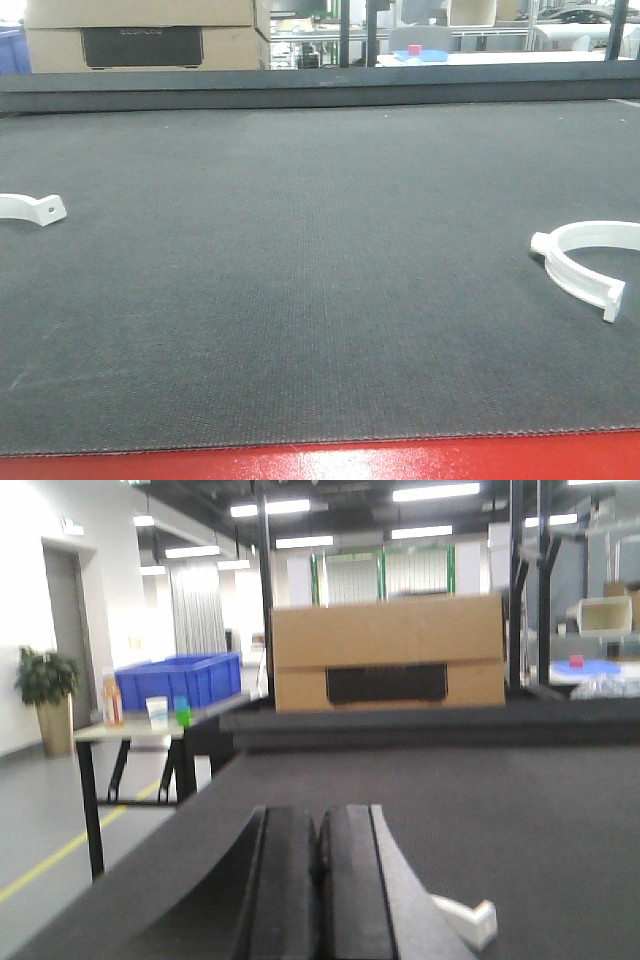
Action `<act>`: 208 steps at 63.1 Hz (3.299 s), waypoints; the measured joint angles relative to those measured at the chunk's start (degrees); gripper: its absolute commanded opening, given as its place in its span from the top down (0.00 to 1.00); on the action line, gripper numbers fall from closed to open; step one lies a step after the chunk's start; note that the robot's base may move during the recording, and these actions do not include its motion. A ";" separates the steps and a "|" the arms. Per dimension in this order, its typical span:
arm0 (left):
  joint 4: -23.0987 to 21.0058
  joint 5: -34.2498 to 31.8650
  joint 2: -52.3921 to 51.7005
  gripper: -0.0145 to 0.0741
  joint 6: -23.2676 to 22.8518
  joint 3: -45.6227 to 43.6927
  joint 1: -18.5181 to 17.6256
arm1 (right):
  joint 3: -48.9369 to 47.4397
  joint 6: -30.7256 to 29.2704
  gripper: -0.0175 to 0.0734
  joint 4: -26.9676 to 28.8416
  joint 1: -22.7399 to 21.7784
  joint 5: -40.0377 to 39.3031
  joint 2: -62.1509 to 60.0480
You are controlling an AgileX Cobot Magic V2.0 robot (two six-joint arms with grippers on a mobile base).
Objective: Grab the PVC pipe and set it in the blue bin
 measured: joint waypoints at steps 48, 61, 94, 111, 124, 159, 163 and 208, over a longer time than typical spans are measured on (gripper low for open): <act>-7.82 21.01 18.95 0.96 0.00 -20.71 0.24 | -21.86 0.09 0.99 0.59 4.12 18.42 36.81; -7.82 29.97 32.72 0.96 0.00 -31.37 0.24 | -22.23 0.09 0.99 0.96 4.74 18.01 37.99; -6.84 31.39 41.16 0.96 0.00 -40.03 0.24 | -22.48 -0.91 0.99 6.63 4.74 14.35 38.69; -4.85 31.71 41.75 0.96 0.00 -40.03 0.24 | -22.48 -2.21 0.99 6.72 5.42 14.32 44.98; -0.51 32.60 43.83 0.96 0.00 -40.03 0.24 | -23.20 -4.10 0.99 6.72 8.32 14.01 51.36; 1.31 31.38 52.59 0.59 0.00 -44.32 5.66 | -26.86 -5.76 0.49 6.85 11.56 13.78 63.39; 1.31 30.98 54.00 0.59 -0.11 -44.70 6.22 | -26.86 -5.76 0.49 6.75 11.56 14.22 64.39; -1.16 29.45 62.70 0.60 -0.11 -45.08 6.22 | -31.83 -5.87 0.50 5.63 12.21 21.01 75.40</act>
